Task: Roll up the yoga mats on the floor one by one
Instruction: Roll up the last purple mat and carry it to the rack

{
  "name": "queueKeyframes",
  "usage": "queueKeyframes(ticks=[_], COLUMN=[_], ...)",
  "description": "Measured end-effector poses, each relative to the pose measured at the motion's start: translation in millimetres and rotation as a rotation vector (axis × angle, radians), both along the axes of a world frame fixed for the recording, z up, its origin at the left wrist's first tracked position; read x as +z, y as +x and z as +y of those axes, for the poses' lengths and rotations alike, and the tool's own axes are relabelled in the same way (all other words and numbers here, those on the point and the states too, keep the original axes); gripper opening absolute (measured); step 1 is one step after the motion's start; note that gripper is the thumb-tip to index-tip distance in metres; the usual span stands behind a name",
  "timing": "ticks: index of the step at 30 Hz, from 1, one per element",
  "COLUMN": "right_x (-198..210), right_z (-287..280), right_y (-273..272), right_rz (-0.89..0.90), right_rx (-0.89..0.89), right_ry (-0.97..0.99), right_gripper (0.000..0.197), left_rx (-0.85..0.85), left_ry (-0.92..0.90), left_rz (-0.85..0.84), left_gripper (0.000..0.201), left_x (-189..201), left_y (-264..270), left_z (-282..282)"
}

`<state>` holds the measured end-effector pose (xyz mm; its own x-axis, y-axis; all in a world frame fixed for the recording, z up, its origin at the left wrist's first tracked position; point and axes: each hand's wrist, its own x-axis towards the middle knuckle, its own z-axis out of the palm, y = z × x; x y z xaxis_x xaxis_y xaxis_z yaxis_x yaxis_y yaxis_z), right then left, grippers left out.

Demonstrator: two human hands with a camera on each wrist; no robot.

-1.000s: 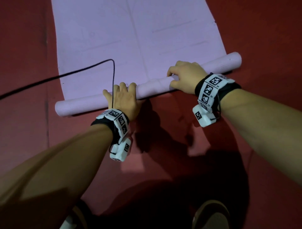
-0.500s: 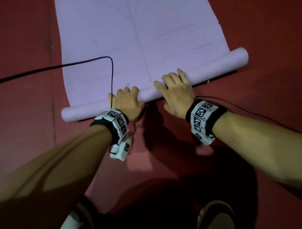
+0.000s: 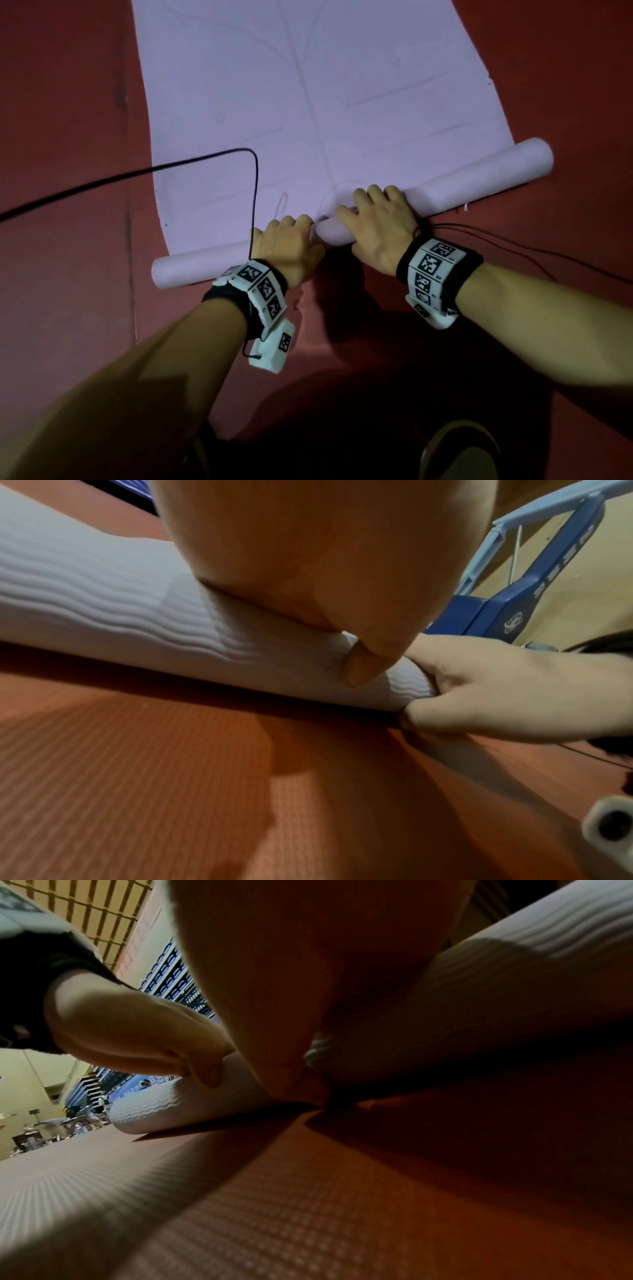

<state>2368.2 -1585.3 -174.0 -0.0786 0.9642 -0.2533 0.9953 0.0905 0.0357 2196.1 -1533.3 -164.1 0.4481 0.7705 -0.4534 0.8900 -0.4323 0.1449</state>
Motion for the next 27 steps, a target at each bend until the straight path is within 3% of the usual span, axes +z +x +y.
queueKeyframes(ticks=[7, 12, 17, 24, 27], right_x=[7.0, 8.9, 9.1, -0.5, 0.5], right_z=[3.3, 12.9, 19.7, 3.2, 5.2], right_y=[0.1, 4.2, 6.3, 7.1, 5.2], right_rz=[-0.017, 0.02, 0.05, -0.013, -0.031], right_rx=[0.012, 0.029, 0.036, 0.006, -0.02], right_ry=[-0.077, -0.121, -0.152, 0.089, 0.057], right_gripper=[0.047, 0.051, 0.052, 0.058, 0.054], left_rx=[-0.005, 0.017, -0.013, 0.014, 0.028], left_ry=[0.01, 0.131, 0.207, 0.115, 0.078], left_rz=[0.034, -0.014, -0.007, -0.042, -0.039], left_gripper=[0.041, 0.054, 0.045, 0.044, 0.037], left_x=[-0.4, -4.8, -13.8, -7.7, -3.5], left_y=[-0.7, 13.2, 25.0, 28.5, 31.8], left_z=[-4.8, -19.6, -26.1, -5.2, -1.5])
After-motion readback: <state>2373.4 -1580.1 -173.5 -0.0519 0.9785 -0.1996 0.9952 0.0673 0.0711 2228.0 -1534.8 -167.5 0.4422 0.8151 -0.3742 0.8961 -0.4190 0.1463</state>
